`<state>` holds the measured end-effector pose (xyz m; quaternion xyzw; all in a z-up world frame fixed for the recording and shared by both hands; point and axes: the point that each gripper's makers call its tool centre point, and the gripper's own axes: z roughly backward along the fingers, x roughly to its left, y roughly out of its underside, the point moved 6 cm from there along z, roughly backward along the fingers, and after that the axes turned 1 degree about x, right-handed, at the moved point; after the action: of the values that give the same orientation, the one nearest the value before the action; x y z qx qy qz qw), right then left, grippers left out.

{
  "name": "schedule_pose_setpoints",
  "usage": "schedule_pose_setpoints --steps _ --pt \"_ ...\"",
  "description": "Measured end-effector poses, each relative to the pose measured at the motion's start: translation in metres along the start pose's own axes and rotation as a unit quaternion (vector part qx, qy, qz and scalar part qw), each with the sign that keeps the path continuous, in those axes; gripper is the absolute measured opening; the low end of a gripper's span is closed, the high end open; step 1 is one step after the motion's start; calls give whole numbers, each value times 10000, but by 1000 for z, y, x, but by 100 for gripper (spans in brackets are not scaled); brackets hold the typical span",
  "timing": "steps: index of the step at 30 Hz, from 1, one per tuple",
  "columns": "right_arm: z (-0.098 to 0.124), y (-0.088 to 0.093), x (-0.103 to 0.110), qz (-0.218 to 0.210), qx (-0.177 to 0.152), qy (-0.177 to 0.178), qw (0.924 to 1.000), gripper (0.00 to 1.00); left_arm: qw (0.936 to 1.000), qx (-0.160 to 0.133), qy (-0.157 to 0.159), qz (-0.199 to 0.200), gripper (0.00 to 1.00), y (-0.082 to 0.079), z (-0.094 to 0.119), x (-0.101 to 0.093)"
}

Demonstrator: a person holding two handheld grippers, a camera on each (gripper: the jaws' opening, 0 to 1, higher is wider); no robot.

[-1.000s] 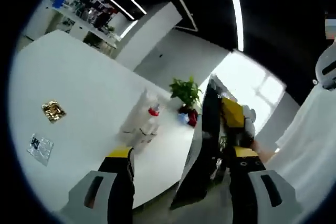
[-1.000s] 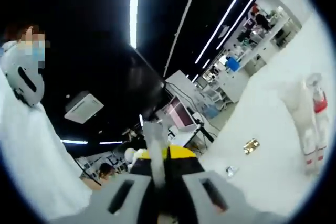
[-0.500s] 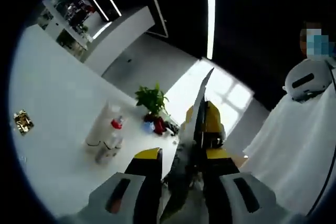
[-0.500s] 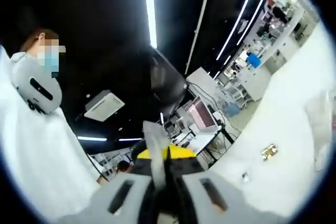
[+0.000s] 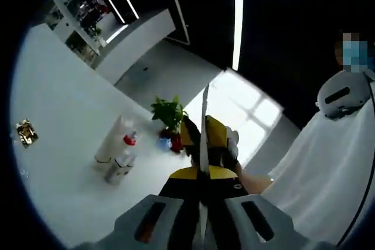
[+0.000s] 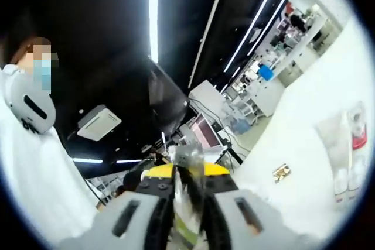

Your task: Arrange the skincare products in the storage area until every visible bottle or jar stands upright without overlapping.

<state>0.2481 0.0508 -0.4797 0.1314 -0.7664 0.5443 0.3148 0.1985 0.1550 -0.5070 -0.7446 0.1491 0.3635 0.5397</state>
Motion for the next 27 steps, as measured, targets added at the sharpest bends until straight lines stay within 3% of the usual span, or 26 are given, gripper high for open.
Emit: schedule_pose_setpoints --steps 8,17,27 --pt "1 0 9 -47 -2 -200 9998 25 9993 -367 56 45 0 -16 6 -8" --pt "-3 21 17 -156 190 -266 9993 24 9954 -929 217 89 0 -39 14 -17" --pt "-1 29 15 -519 13 -252 9983 15 9947 -1020 73 74 0 -48 18 -10"
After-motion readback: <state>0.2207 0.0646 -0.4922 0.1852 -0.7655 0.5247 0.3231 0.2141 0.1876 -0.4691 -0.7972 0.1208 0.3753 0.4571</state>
